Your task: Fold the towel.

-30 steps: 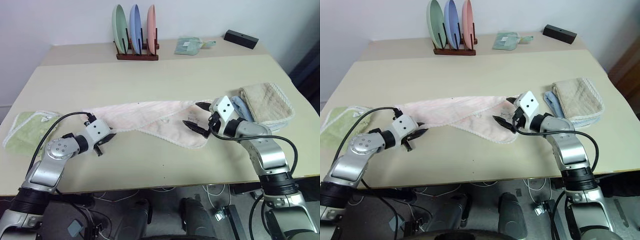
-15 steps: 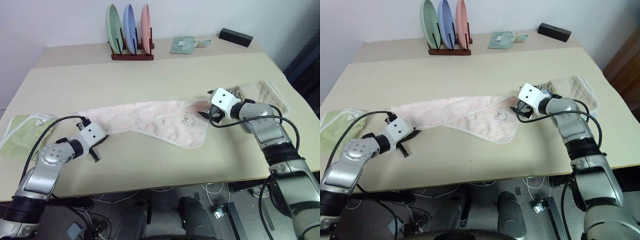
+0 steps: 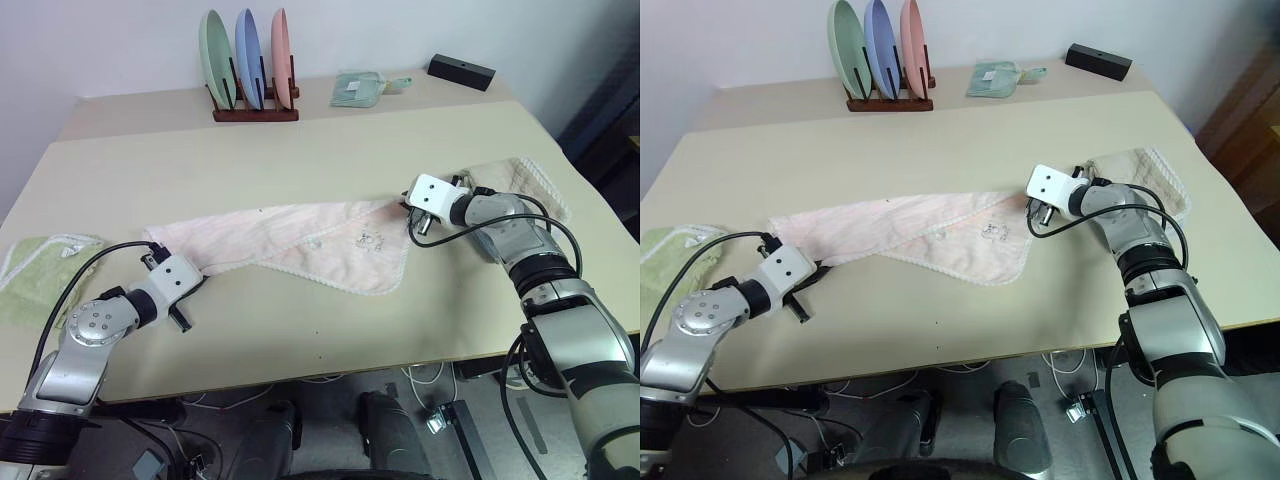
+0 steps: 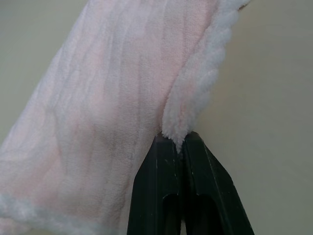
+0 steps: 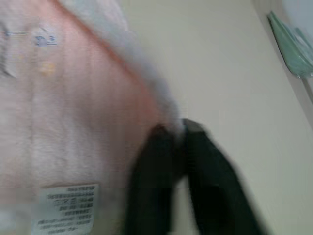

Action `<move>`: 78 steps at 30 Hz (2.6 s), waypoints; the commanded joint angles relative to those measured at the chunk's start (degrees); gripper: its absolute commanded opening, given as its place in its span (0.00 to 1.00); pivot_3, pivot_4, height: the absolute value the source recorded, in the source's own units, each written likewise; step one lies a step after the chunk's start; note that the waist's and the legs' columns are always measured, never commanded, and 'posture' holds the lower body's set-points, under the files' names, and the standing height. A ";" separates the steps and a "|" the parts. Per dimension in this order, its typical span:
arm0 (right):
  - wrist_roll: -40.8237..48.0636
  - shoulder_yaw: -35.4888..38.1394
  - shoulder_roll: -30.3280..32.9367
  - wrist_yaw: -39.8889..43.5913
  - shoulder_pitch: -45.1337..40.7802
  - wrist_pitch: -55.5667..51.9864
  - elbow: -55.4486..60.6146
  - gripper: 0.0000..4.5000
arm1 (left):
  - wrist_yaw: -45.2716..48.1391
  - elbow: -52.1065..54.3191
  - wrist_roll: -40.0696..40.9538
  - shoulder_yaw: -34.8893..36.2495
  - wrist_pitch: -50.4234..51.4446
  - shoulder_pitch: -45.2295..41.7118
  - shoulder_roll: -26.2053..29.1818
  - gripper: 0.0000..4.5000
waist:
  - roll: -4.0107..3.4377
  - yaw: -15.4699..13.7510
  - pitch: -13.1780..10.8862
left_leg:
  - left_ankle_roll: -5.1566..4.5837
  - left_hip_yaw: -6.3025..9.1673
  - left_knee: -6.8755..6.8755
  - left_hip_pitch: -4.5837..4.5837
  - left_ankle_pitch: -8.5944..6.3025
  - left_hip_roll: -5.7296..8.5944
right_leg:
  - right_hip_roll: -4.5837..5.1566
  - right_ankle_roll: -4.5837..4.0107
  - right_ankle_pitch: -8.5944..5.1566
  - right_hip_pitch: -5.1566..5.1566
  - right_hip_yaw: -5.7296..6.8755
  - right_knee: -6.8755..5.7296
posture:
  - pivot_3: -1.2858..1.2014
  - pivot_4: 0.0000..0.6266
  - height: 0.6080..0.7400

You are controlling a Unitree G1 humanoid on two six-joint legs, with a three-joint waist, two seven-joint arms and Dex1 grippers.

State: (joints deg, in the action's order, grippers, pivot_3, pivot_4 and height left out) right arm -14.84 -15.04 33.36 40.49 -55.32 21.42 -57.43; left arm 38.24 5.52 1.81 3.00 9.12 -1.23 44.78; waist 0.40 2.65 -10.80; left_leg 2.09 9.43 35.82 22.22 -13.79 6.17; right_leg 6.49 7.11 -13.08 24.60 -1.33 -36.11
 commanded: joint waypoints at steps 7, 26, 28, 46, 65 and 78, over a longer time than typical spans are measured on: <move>-0.68 3.86 2.73 -7.52 -14.43 2.03 -1.17 0.02 | -9.05 -22.08 -3.53 2.76 -5.88 -27.38 -0.72 0.00 | 0.03 -0.68 -0.16 | 0.12 0.03 0.15 0.13 0.07 0.07 | -0.01 -0.04 0.05 0.08 0.06 -0.10 | 0.52 0.24 1.00; 20.73 8.21 12.04 25.72 4.96 -14.62 36.39 0.02 | 8.69 -0.16 12.39 20.39 6.90 -6.23 11.01 0.00 | 0.17 1.42 -0.22 | 0.09 -0.56 0.32 1.09 0.07 -0.07 | 0.21 0.12 0.47 1.23 0.07 -0.07 | 0.52 0.24 1.00; 23.67 8.87 15.55 30.13 11.22 -21.35 44.39 0.02 | 11.70 6.59 14.09 24.05 10.38 2.96 11.02 0.00 | 0.17 1.07 -0.24 | -0.18 -0.69 0.38 1.18 -0.08 -0.06 | 0.24 0.12 0.47 1.42 -0.02 -0.10 | 0.52 0.24 1.00; 20.76 6.06 15.43 30.76 13.14 -25.46 40.99 0.02 | 14.78 4.41 14.15 21.37 16.97 6.65 12.03 0.00 | 0.24 -1.79 -0.22 | -0.37 -2.16 0.39 0.05 -0.23 -0.96 | 0.19 0.05 0.49 0.02 0.19 0.29 | 0.52 0.24 1.00; 10.50 2.71 1.57 23.30 -3.36 -7.62 5.58 0.02 | 10.84 -23.51 7.21 6.57 5.43 -17.11 5.78 0.00 | 0.25 -1.38 -0.23 | -0.27 -2.16 0.33 0.17 -0.18 -0.97 | 0.08 -0.01 0.55 0.35 0.15 0.06 | 0.52 0.24 1.00; 9.27 3.09 -0.12 17.23 -5.90 -6.00 0.26 0.02 | 8.16 -30.01 6.04 6.35 3.49 -20.73 4.59 0.00 | 0.26 -0.62 -0.22 | -0.24 -2.15 0.31 0.17 -0.16 -0.96 | 0.08 -0.01 0.55 0.37 0.15 0.04 | 0.52 0.24 1.00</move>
State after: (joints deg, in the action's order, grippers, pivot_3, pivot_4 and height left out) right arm -5.38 -13.86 32.82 59.44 -59.21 14.92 -56.69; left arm 47.69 -23.67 8.14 7.85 13.02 -21.08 48.73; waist 0.66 2.03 -11.02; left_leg 1.85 7.29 36.14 22.39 -13.95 5.22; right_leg 6.58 7.10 -12.52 24.97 -1.18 -36.09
